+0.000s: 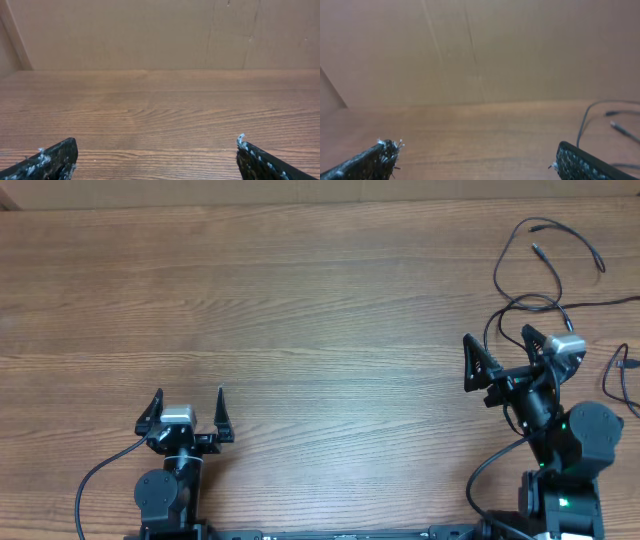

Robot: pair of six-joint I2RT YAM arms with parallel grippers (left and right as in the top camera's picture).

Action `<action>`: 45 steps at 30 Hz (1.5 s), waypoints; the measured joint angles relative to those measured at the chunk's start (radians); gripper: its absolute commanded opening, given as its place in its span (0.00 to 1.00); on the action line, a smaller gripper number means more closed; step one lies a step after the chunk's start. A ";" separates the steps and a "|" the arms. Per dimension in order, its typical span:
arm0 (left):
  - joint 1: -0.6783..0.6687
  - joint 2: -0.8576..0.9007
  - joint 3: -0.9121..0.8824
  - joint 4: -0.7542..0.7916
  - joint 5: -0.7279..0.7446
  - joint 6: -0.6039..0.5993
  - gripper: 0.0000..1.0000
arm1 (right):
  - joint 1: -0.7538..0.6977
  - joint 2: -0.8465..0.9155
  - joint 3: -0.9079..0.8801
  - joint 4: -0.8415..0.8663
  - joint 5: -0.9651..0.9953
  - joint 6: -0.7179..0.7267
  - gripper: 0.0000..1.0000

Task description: Untangle cables

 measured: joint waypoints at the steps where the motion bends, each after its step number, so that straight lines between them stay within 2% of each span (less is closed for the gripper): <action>1: 0.000 0.000 0.000 0.000 0.000 0.000 1.00 | 0.000 -0.007 -0.008 0.019 0.000 0.000 1.00; 18: 0.000 0.000 0.000 0.000 0.000 0.000 1.00 | 0.000 -0.129 -0.183 0.257 0.018 0.000 1.00; 29: 0.000 0.000 0.000 0.000 0.000 0.000 1.00 | 0.000 -0.208 -0.374 0.529 0.051 0.000 1.00; 33: 0.000 0.000 0.000 0.000 0.000 0.000 1.00 | 0.000 -0.238 -0.423 0.548 0.064 -0.001 1.00; 45: 0.000 0.000 0.000 0.000 0.000 0.000 1.00 | 0.000 -0.278 -0.438 0.424 0.116 -0.001 1.00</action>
